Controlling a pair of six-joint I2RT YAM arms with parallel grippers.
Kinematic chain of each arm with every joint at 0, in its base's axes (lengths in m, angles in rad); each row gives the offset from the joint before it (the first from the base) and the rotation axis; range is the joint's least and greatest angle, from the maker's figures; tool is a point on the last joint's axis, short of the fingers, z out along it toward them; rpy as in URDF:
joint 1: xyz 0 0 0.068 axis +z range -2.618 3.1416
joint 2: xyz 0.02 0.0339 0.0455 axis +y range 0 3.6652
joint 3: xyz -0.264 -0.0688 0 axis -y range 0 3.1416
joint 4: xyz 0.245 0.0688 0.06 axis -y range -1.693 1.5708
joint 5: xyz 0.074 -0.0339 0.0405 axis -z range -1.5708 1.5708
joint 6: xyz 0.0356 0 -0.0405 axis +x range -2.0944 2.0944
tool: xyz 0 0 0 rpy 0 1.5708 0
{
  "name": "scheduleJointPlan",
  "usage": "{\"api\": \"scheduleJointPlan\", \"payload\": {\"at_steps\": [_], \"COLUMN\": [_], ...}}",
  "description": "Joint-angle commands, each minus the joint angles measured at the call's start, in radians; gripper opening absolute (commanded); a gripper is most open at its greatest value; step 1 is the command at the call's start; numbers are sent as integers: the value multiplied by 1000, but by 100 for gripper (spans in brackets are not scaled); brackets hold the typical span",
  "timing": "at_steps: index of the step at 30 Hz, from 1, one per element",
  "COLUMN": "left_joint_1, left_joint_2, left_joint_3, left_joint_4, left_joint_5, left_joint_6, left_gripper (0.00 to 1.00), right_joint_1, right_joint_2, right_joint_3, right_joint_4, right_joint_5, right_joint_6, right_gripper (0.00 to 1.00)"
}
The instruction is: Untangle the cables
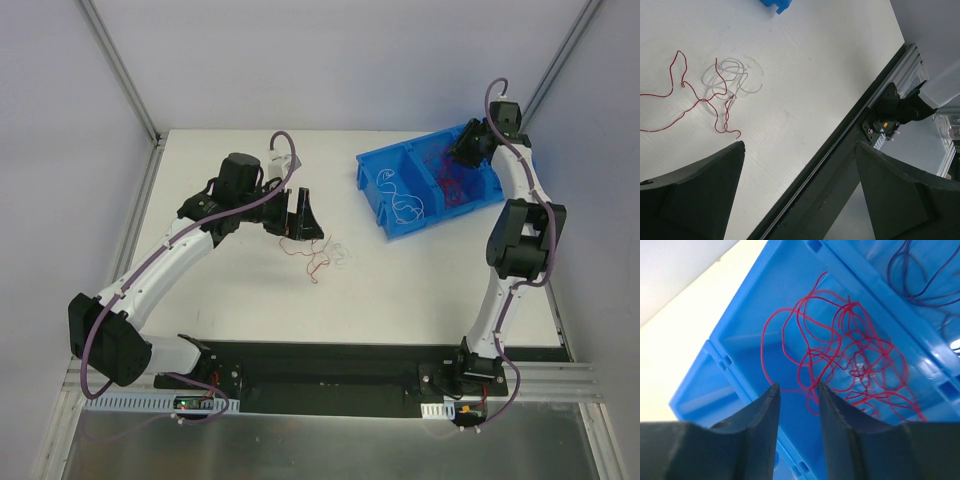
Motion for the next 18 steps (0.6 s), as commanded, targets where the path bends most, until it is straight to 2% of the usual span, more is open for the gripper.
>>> {"api": "scheduleJointPlan", "payload": {"at_steps": [1,3,5,8,13,16,18], "left_joint_1": [14,18,22,25,44,68,85], "left_joint_2": [-21,-27,-29,-33,-24,-13,-4], "left_joint_3": [-11,-13,-16,-23,-30,-34,-42], "left_joint_4": [30,31,31,31,31,31,36], "left_joint_5": [-5,-14,-22,-57,-76,-85,-94], "left_joint_6": [3,4,4,-6,-31,-46,-54], "left_gripper": [91,92,92,96,96,95,92], "right_joint_1": [37,39,52,114,342,543,667], "right_joint_2": [-74,-94,-133,-286,-616,-735,-746], "right_joint_3": [139,176,172,-41,-489,-719,-854], "right_joint_4": [-188,-259,-293,-236,41,272,449], "right_joint_5": [169,203,249,327,283,266,267], "right_joint_6": [-189,-205,-235,-291,-262,-168,-101], "right_gripper": [46,52,54,57,62,66,67]}}
